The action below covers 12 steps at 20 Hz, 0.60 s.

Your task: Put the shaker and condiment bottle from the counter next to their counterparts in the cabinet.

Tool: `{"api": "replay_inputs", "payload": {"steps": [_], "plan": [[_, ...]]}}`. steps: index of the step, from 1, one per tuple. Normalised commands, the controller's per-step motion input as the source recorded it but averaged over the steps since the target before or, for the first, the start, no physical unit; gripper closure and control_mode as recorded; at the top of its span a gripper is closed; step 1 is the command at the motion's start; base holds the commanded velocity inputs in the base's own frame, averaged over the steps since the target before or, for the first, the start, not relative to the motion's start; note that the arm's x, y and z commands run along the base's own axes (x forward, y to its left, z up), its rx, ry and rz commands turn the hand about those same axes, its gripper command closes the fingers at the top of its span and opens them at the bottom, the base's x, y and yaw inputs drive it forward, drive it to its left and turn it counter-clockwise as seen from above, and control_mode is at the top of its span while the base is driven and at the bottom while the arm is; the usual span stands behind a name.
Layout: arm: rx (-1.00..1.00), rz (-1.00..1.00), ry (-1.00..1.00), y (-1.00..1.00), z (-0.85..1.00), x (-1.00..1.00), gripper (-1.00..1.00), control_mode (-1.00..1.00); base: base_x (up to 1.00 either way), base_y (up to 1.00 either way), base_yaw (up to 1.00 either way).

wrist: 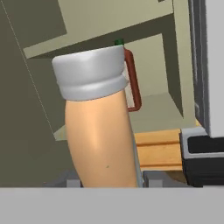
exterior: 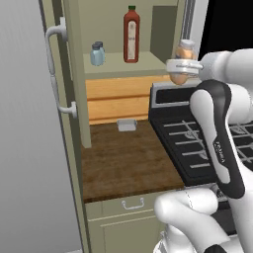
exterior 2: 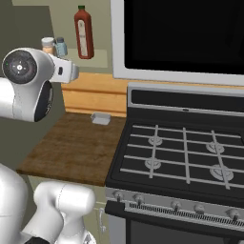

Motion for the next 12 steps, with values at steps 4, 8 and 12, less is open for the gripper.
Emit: {"api": "replay_inputs", "payload": {"steps": [4, 8, 12], "plan": [[-0.15, 0.00, -0.11, 0.03, 0.00, 0.45, 1.00, -1.00, 0.00, 0.00, 0.00], [-0.17, 0.00, -0.11, 0.02, 0.01, 0.51, 1.00, -1.00, 0.00, 0.00, 0.00], [-0.05, -0.02, -0.01, 0.00, 0.02, 0.17, 1.00, -1.00, 0.00, 0.00, 0.00]]}}
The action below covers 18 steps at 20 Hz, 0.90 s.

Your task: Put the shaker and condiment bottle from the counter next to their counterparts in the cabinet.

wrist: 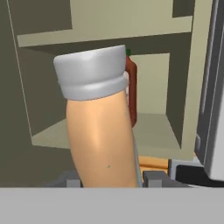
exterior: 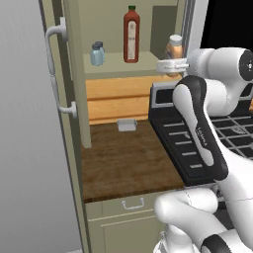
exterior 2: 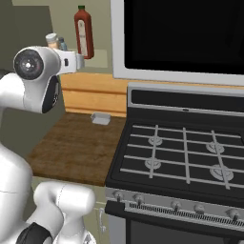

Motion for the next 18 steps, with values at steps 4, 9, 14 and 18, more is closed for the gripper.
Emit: {"api": "replay_inputs", "payload": {"steps": [4, 9, 14, 18], "plan": [[0.04, -0.01, 0.05, -0.11, 0.11, 0.10, 1.00, -1.00, 0.00, 0.00, 0.00], [0.15, 0.00, 0.11, -0.27, 0.21, 0.20, 1.00, -1.00, 0.00, 0.00, 0.00], [0.05, 0.00, 0.05, -0.10, 0.06, 0.15, 1.00, -1.00, 0.00, 0.00, 0.00], [0.00, 0.00, -0.01, 0.09, 0.00, 0.00, 1.00, -1.00, 0.00, 0.00, 0.00]]}}
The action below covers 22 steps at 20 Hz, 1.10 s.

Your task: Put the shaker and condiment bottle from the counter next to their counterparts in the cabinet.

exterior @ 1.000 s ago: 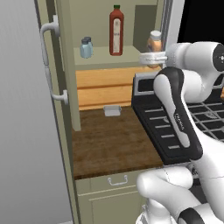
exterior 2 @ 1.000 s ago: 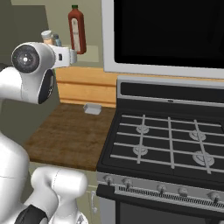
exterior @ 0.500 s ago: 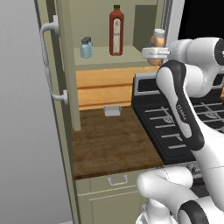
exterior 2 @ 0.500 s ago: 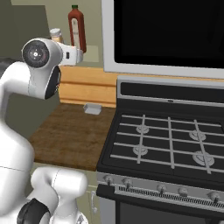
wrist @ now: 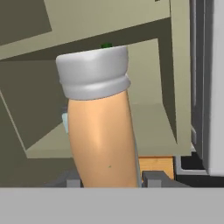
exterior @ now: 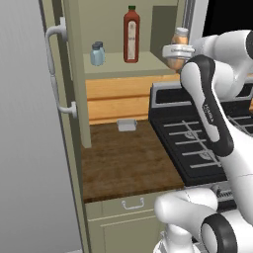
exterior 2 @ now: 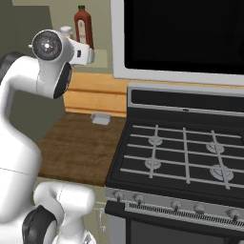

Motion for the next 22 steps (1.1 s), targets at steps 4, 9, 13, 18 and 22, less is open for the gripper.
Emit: {"api": "replay_inputs", "payload": {"steps": [4, 9, 13, 18, 22], "plan": [[0.00, 0.00, -0.02, 0.19, 0.00, 0.00, 1.00, -1.00, 0.00, 0.00, 0.00], [0.00, 0.00, -0.01, 0.06, 0.00, 0.01, 1.00, -1.00, 0.00, 0.00, 0.00], [0.00, 0.00, 0.00, 0.00, -0.26, 0.05, 1.00, -1.00, 0.00, 0.00, 0.00], [0.00, 0.00, -0.03, 0.00, -0.23, 0.04, 1.00, -1.00, 0.00, 0.00, 0.00], [-0.01, 0.00, -0.05, 0.00, -0.03, 0.16, 1.00, -1.00, 0.00, 0.00, 0.00]]}}
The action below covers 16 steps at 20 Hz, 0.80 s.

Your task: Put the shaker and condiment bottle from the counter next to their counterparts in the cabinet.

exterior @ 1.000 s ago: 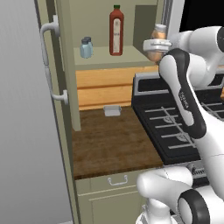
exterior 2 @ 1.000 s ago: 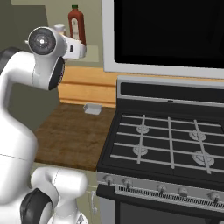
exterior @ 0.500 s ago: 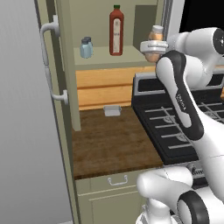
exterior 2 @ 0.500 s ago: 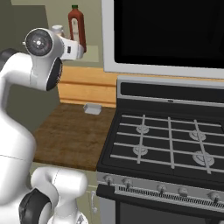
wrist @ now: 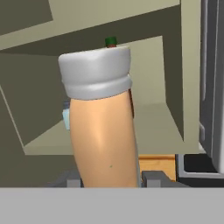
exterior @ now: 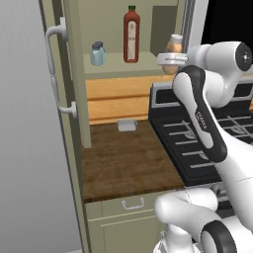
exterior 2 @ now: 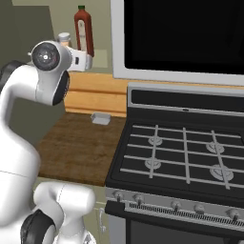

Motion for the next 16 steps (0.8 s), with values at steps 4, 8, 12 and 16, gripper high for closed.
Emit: {"api": "replay_inputs", "payload": {"steps": [4, 8, 12, 16], "plan": [[-0.06, 0.00, -0.13, 0.01, 0.00, 0.48, 1.00, -1.00, 0.00, 0.00, 0.00], [-0.01, 0.00, -0.03, 0.00, 0.00, 0.25, 1.00, -1.00, 0.00, 0.00, 0.00], [0.00, 0.00, 0.00, 0.00, -0.07, 0.17, 1.00, -1.00, 0.00, 0.00, 0.00], [0.00, 0.00, 0.08, 0.00, -0.03, 0.27, 1.00, -1.00, 0.00, 0.00, 0.00]]}}
